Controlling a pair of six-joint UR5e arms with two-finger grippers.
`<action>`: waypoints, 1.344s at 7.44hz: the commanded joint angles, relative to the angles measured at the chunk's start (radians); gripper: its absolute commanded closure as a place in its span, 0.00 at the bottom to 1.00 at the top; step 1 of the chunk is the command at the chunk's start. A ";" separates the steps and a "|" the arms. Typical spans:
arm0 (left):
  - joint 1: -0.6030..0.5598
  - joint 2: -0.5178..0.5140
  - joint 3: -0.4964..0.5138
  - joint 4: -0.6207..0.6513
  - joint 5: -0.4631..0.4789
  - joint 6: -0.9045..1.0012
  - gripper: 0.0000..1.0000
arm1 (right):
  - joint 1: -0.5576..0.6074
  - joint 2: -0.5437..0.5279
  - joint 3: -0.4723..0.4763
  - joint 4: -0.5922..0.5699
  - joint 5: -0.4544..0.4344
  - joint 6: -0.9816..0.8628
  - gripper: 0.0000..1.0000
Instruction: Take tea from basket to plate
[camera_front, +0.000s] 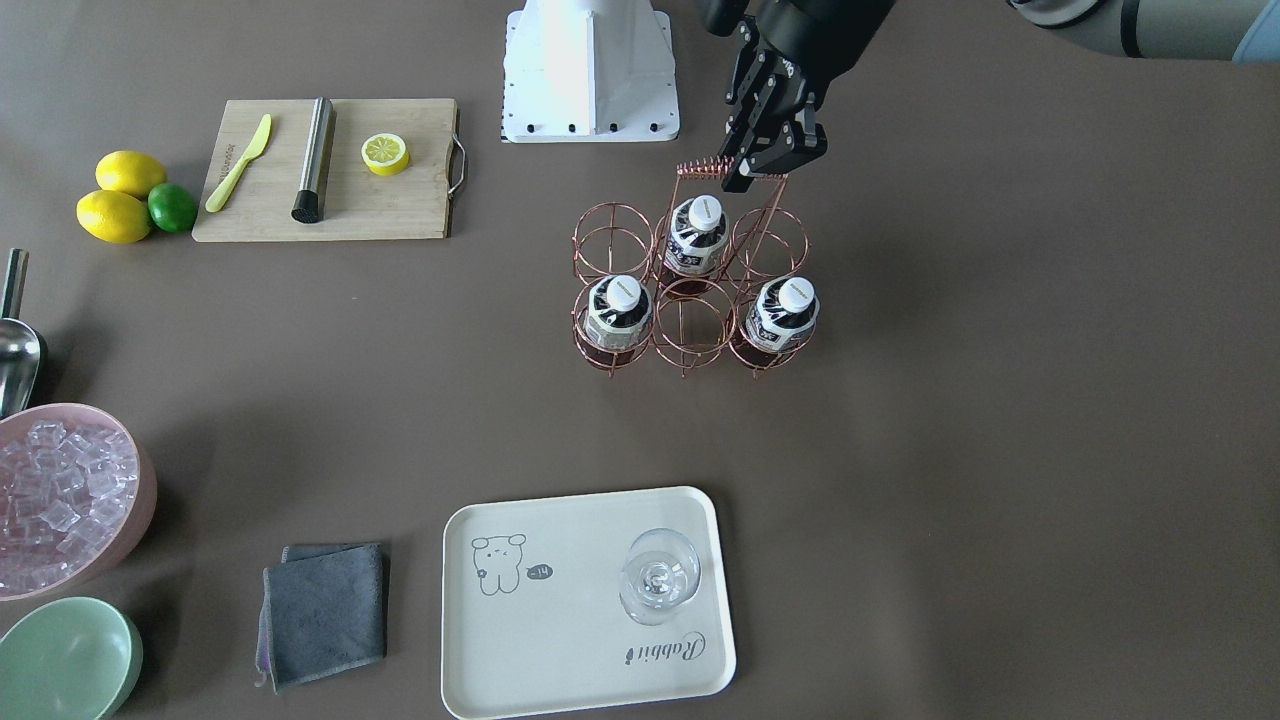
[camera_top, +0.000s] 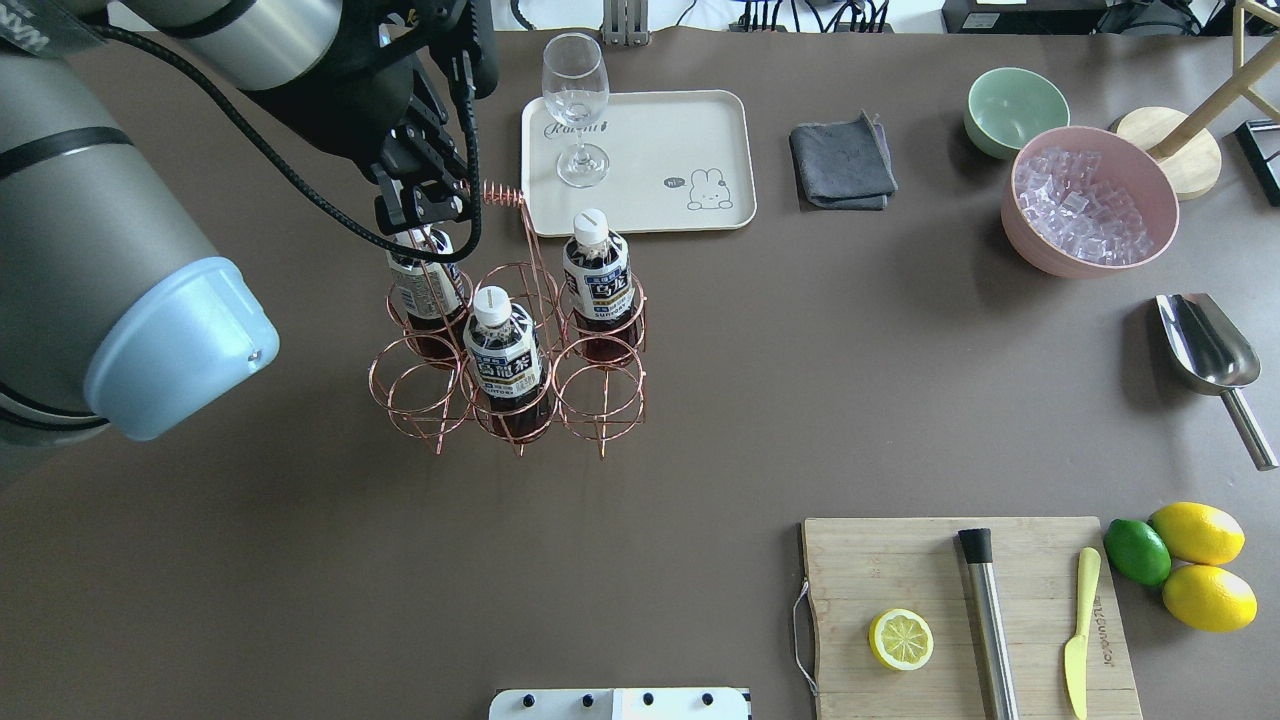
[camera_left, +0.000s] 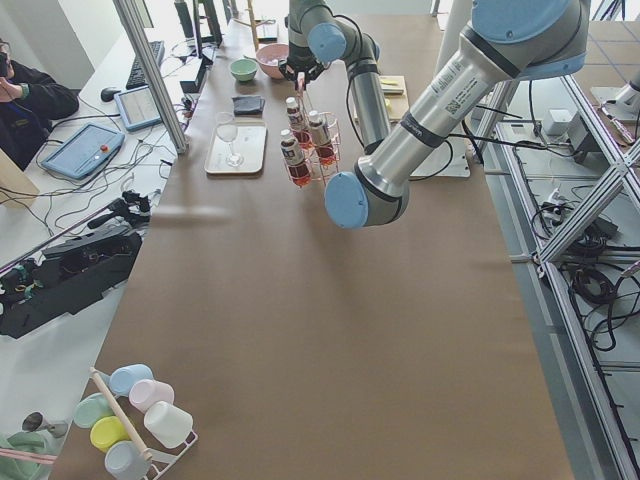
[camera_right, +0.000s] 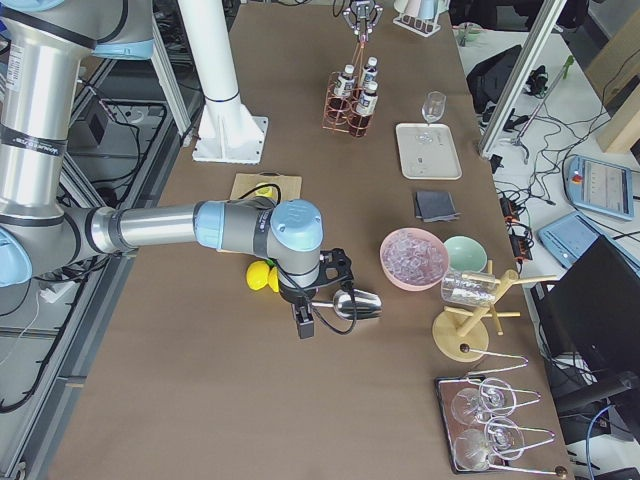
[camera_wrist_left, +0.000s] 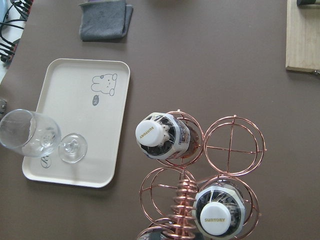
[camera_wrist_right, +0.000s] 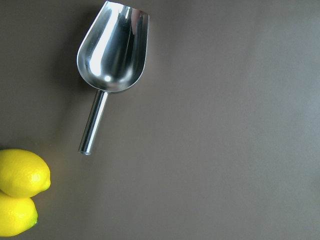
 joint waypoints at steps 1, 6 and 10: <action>0.084 -0.017 -0.009 -0.003 0.020 -0.088 1.00 | -0.091 0.007 0.015 0.009 -0.012 -0.004 0.00; 0.202 -0.063 0.000 -0.015 0.077 -0.228 1.00 | -0.176 0.308 -0.073 -0.123 0.184 0.540 0.00; 0.218 -0.075 0.032 -0.036 0.077 -0.228 1.00 | -0.434 0.533 -0.049 -0.118 0.274 1.232 0.00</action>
